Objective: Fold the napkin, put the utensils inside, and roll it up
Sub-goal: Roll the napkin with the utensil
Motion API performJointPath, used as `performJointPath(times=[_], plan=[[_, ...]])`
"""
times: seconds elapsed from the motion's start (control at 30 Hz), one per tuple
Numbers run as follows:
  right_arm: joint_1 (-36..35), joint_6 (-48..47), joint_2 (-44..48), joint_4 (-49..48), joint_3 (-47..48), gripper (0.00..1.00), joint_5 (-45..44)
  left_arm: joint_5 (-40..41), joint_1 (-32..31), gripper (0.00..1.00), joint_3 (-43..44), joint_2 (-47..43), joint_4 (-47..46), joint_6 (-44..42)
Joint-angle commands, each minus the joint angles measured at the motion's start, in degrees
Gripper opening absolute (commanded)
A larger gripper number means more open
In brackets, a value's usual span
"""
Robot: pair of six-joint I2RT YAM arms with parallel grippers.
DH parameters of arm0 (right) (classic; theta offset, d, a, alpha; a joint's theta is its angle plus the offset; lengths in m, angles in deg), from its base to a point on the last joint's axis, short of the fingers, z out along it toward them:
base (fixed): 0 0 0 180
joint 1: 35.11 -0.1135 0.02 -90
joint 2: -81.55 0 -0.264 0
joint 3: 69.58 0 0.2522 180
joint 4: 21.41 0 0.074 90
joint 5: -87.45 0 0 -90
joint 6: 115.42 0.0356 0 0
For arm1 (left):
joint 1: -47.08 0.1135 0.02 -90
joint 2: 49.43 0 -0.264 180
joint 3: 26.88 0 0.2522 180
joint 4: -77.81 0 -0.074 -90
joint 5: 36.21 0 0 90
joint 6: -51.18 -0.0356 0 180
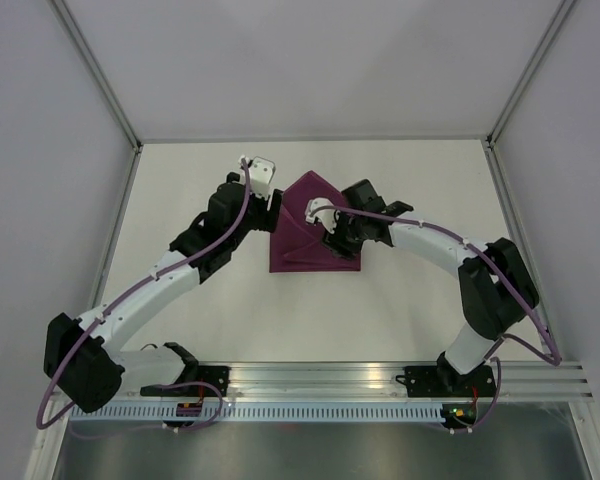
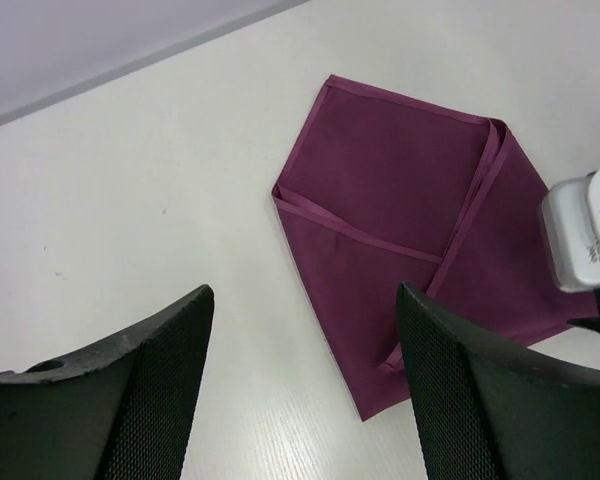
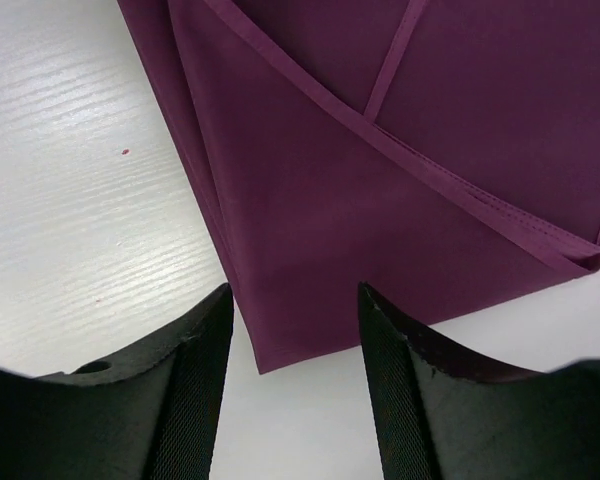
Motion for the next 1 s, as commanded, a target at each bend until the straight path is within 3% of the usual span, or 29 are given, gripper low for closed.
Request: performJointPath(times=[0.0,0.43,0.97], plan=[[-2.68,-4.19,-1.61,-4.31,-1.08,0.6,0.26,2.69,1.57,0.79,3.53,-1.93,3.75,6.16],[-9.19,-6.22,-7.07,-12.74,-5.56,0.67,-5.09,-4.07,7.9,0.79,9.43,-4.91,8.59,10.31],[-9.98,-9.47,-11.1,-13.54,-5.92,0.65,-10.46,-9.61,9.84,0.78,10.74,-4.13,10.0,8.9]])
